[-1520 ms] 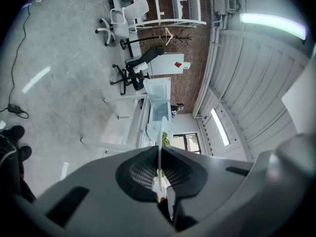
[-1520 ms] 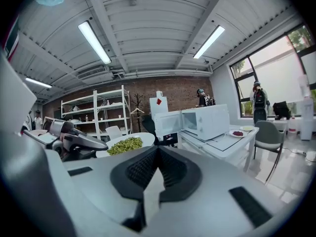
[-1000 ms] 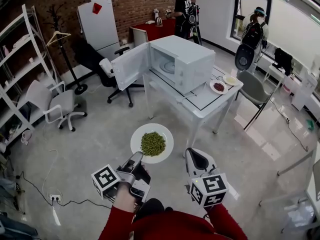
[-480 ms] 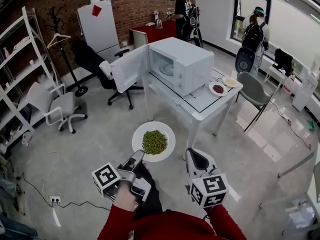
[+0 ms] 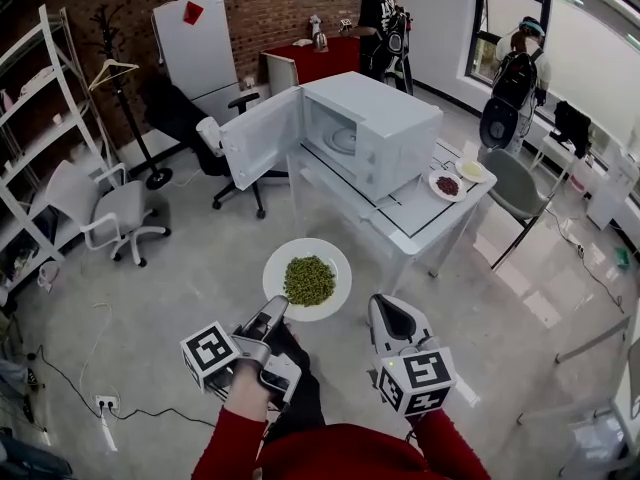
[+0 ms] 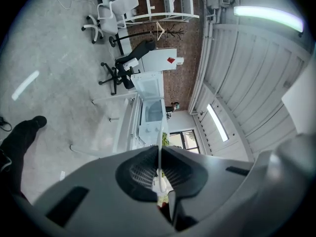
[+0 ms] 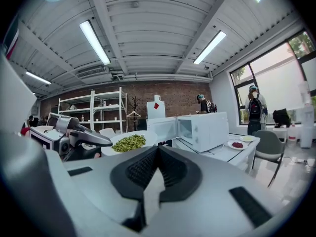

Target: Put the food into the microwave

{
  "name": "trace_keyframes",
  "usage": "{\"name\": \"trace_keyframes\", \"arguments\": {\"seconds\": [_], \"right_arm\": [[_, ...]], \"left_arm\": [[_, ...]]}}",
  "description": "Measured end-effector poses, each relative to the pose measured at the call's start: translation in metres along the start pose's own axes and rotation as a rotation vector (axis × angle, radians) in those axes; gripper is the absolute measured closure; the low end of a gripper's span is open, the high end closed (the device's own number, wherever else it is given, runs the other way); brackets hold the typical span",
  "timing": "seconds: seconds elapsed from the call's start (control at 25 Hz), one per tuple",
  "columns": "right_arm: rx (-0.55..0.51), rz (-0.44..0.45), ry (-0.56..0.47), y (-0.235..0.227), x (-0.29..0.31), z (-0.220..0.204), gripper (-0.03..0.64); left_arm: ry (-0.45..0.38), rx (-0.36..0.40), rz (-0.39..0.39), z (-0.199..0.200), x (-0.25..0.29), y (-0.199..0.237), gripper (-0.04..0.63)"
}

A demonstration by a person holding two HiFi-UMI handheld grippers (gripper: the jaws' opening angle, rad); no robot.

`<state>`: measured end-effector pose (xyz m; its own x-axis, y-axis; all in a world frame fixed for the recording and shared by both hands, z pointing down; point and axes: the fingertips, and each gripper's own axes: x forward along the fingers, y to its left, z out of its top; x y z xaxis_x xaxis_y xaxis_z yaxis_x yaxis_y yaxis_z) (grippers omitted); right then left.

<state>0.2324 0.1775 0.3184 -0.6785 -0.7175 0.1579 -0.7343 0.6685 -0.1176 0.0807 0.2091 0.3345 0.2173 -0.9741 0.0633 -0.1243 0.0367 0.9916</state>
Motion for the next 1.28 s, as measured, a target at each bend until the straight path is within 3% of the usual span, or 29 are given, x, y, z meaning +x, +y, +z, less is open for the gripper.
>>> {"name": "trace_keyframes", "arguments": {"seconds": [0.28, 0.44, 0.92, 1.28], "right_arm": [[0.008, -0.031, 0.02, -0.007, 0.063, 0.007, 0.602], [0.019, -0.058, 0.044, -0.008, 0.104, 0.008, 0.603], [0.025, -0.121, 0.087, -0.019, 0.194, 0.027, 0.603], [0.009, -0.144, 0.106, -0.017, 0.252, 0.039, 0.603]], "left_arm": [[0.034, -0.007, 0.02, 0.048, 0.044, 0.011, 0.575], [0.067, 0.013, 0.08, 0.082, 0.068, 0.028, 0.575], [0.138, -0.035, 0.056, 0.144, 0.146, 0.025, 0.575], [0.175, -0.024, 0.07, 0.188, 0.183, 0.026, 0.575]]}}
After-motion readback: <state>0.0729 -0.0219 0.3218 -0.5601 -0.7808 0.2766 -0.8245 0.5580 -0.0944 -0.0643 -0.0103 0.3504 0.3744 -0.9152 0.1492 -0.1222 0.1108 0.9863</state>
